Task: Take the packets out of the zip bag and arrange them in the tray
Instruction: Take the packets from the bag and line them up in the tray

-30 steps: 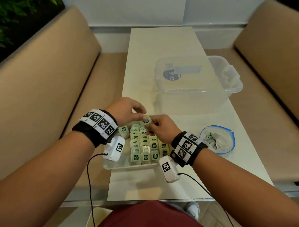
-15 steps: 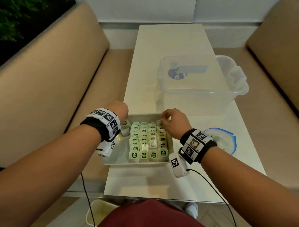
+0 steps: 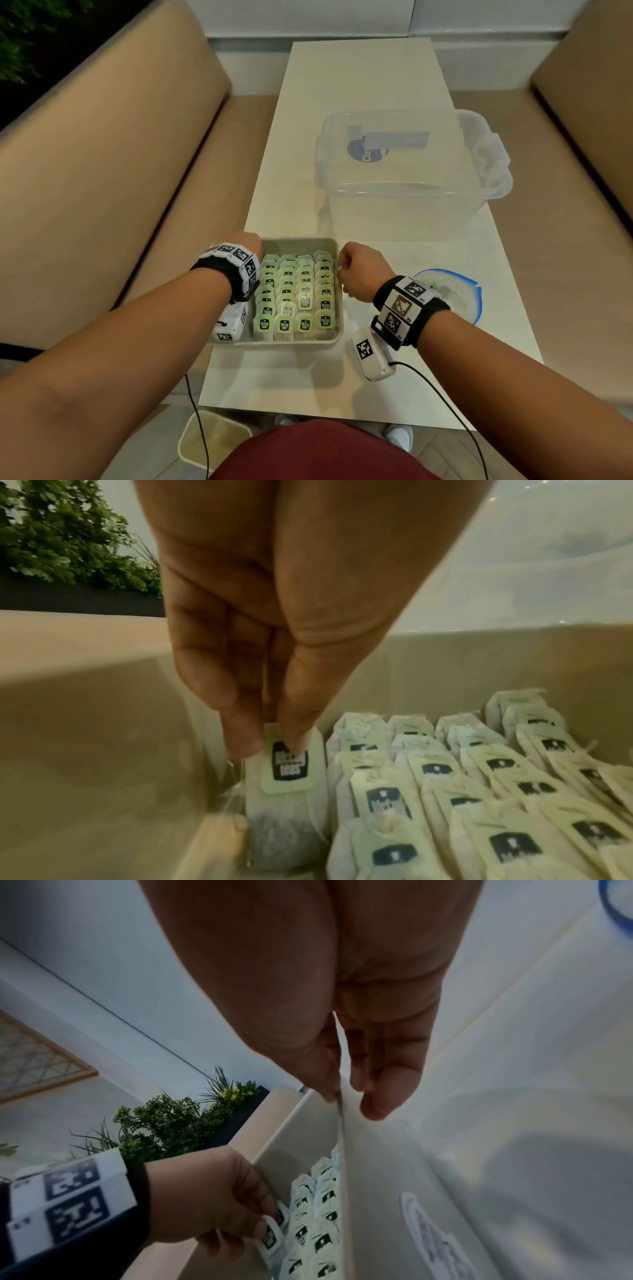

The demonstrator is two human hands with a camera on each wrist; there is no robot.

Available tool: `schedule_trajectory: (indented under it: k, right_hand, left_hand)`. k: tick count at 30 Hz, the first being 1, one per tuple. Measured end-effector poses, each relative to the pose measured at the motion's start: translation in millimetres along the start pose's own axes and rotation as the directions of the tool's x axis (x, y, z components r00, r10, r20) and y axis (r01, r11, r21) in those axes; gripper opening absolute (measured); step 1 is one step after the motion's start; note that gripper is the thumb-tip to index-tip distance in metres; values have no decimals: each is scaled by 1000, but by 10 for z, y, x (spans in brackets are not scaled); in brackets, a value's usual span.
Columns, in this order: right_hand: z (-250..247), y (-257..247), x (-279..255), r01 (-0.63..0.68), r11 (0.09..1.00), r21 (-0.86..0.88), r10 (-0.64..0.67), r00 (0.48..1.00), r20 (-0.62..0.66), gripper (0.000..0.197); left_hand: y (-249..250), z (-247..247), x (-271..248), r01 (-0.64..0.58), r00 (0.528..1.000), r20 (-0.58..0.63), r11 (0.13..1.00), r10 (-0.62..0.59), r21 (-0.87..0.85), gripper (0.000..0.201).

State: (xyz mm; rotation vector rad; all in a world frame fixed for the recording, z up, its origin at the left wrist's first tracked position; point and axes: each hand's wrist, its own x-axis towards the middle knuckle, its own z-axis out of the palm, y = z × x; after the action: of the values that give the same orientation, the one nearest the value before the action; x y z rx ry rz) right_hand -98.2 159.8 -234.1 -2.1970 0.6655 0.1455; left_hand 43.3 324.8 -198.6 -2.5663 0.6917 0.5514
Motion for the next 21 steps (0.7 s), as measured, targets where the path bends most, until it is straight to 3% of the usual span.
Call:
schedule_trajectory:
  k: [3, 6, 9, 14, 17, 21]
  right_hand:
    - [-7, 17, 10, 18, 1000, 26, -18, 1000, 17, 8]
    - [-6, 38, 23, 39, 999, 35, -40, 999, 31, 6]
    - [-8, 44, 30, 47, 998, 43, -50, 997, 53, 8]
    - [-36, 50, 53, 63, 997, 47, -66, 995, 79, 8]
    - [-43, 53, 55, 60, 997, 57, -65, 994, 93, 7]
    - [-34, 55, 66, 64, 996, 57, -69, 993, 93, 7]
  left_hand:
    - [-57, -48, 10, 21, 998, -64, 996, -27, -91, 10]
    - [-78, 60, 130, 96, 995, -8, 986, -98, -137, 11]
    - [-101, 264, 215, 126, 991, 55, 992, -125, -9, 38]
    - [-28, 464, 435, -7, 986, 164, 979, -28, 206, 35]
    - [-28, 563, 701, -20, 969, 246, 985, -23, 173, 35]
    - [-107, 728, 910, 3, 975, 223, 996, -22, 85, 34]
